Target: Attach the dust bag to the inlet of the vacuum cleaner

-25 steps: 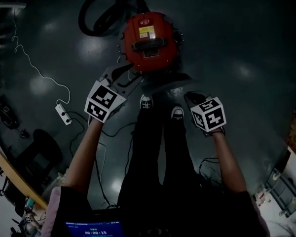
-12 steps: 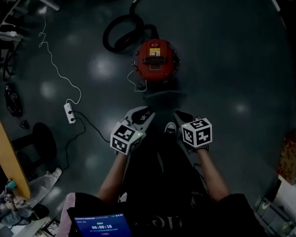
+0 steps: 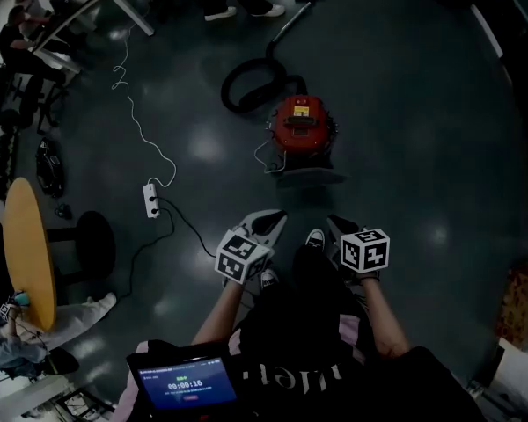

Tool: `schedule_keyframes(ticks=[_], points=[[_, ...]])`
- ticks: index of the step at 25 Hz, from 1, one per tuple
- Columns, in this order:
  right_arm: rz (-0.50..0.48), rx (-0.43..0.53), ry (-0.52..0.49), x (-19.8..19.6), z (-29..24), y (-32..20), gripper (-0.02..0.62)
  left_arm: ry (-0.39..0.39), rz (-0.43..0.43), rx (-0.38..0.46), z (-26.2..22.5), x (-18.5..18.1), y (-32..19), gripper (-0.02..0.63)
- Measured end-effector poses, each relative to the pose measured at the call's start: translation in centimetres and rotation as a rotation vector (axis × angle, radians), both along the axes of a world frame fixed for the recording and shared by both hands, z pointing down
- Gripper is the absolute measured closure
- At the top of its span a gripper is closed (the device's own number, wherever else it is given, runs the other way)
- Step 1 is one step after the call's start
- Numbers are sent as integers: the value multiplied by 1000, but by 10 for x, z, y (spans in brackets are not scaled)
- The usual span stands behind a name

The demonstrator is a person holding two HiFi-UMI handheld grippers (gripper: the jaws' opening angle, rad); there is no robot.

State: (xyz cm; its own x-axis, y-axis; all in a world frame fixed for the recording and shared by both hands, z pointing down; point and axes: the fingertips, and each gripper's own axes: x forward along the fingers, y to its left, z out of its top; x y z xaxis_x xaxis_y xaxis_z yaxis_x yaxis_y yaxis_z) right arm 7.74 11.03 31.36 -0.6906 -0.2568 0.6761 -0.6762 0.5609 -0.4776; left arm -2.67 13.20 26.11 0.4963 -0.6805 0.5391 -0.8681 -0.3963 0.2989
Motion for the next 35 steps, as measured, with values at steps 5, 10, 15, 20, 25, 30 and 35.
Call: schedule_keyframes(ticks=[5, 10, 15, 20, 25, 30, 35], points=[[-3, 74, -32, -13, -40, 50, 557, 27, -32, 2, -24, -7, 75, 600], [23, 154, -49, -29, -69, 126, 557, 112, -92, 34, -44, -10, 163, 601], [45, 203, -82, -40, -95, 204, 557, 117, -75, 45, -48, -7, 243, 601], [35, 229, -86, -37, -100, 259, 557, 133, -47, 33, -43, 8, 297, 601], [9, 258, -94, -18, -112, 303, 557, 140, -36, 49, -51, 33, 336, 601], [-19, 283, -102, 16, -123, 333, 557, 182, -66, 85, -69, 72, 359, 601], [-53, 277, -100, 65, -127, 373, 557, 195, -83, 90, -80, 129, 393, 601]])
